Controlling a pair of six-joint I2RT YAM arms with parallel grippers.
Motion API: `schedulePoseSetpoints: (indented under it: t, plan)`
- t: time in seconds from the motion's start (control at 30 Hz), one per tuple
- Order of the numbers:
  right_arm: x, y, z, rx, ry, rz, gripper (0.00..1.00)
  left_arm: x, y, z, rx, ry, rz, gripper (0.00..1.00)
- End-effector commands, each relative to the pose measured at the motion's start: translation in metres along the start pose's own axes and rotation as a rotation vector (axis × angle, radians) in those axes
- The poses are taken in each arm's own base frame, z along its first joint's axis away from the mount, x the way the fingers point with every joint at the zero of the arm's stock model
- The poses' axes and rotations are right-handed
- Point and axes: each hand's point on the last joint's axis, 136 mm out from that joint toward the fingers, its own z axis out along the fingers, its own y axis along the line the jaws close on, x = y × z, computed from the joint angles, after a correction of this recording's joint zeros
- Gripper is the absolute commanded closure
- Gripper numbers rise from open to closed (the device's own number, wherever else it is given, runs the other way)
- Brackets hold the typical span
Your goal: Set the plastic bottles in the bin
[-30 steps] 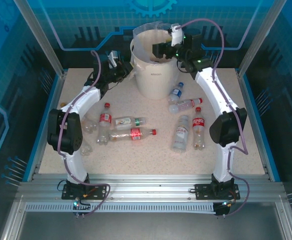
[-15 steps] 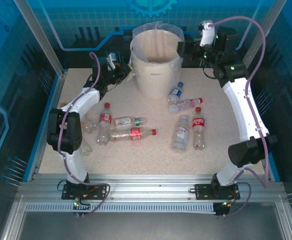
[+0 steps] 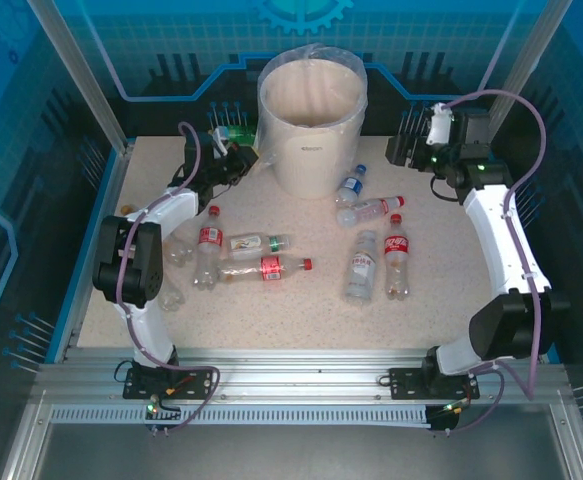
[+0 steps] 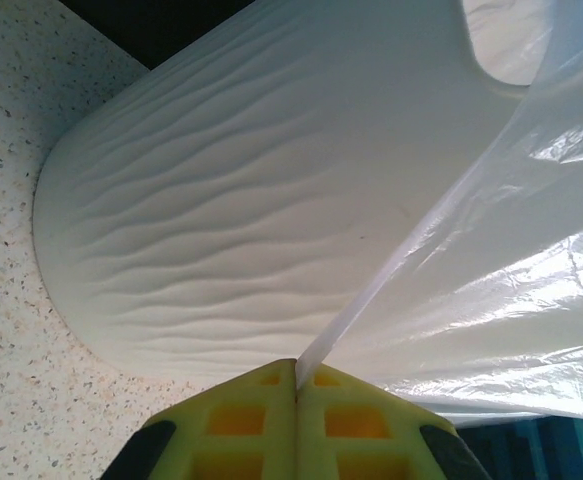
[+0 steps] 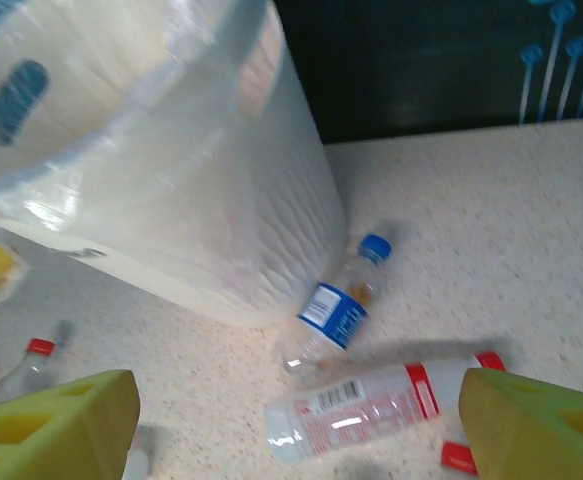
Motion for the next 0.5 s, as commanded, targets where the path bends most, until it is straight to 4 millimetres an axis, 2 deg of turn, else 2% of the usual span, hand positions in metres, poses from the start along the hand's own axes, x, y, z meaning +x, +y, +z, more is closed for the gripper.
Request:
schedulePoseSetpoints:
  t: [0.0, 0.27, 0.47]
  plan:
    - [0.032, -0.026, 0.003, 0.090, 0.095, 0.056, 0.16, -0.001, -0.006, 0.000, 0.028, -0.015, 0.004, 1.00]
    - [0.113, -0.063, 0.024, 0.229, 0.316, 0.110, 0.16, 0.011, 0.002, 0.013, 0.009, 0.027, 0.003, 1.00]
    - [0.179, -0.067, 0.027, 0.299, 0.485, 0.115, 0.16, 0.017, 0.013, 0.017, -0.015, 0.045, 0.008, 1.00]
